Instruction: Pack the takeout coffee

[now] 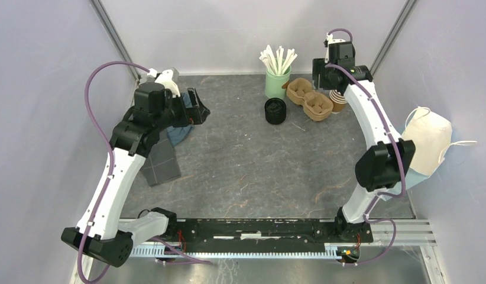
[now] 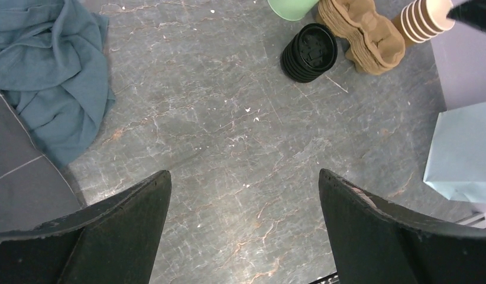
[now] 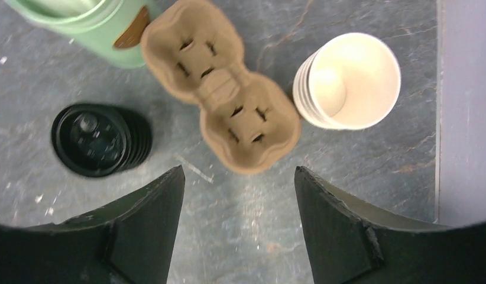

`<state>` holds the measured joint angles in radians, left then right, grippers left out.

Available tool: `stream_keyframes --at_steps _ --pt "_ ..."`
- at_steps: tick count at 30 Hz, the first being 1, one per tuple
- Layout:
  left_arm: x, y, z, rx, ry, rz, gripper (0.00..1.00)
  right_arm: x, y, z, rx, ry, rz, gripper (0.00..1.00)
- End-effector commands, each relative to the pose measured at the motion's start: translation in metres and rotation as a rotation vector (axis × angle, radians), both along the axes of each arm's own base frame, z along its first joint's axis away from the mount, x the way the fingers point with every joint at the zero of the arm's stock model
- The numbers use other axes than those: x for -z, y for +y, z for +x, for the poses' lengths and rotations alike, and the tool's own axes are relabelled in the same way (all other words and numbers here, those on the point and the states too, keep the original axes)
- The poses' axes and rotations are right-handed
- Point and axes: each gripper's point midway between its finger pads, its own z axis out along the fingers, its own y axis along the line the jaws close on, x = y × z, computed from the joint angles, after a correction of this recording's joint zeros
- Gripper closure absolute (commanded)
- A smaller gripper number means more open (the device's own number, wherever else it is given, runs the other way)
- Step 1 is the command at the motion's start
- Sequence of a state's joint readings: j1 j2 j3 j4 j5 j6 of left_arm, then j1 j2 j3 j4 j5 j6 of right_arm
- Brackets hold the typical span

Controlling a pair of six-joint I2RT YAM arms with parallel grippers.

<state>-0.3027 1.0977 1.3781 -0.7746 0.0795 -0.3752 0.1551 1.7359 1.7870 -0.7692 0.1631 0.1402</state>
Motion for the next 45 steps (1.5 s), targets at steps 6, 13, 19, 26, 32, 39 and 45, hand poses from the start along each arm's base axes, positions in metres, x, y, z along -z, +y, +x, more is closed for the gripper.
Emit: stream_keyframes --at_steps 6,13,19,26,32,39,45 --pt "-0.012 -0.006 0.019 0.048 -0.081 0.083 0.0 0.023 -0.057 0.065 0.141 -0.049 -0.025 0.41" --pt "-0.011 -0.016 0.043 0.062 -0.057 0.083 0.0 0.037 -0.083 0.088 0.165 -0.052 0.002 0.45" --pt "-0.006 -0.021 0.054 0.071 -0.039 0.09 0.0 0.051 -0.082 0.098 0.113 -0.046 0.044 0.51" --pt "-0.002 -0.022 0.056 0.071 -0.027 0.09 0.0 0.06 -0.082 0.104 0.107 -0.048 0.085 0.63" --pt "-0.001 -0.022 0.056 0.068 -0.025 0.092 0.0 0.066 -0.08 0.107 0.094 -0.043 0.104 0.66" --pt "0.001 -0.023 0.058 0.071 -0.018 0.092 0.0 0.073 -0.076 0.107 0.073 -0.028 0.124 0.68" --pt "0.002 -0.023 0.058 0.07 -0.016 0.091 0.0 0.074 -0.078 0.107 0.077 -0.028 0.121 0.8"
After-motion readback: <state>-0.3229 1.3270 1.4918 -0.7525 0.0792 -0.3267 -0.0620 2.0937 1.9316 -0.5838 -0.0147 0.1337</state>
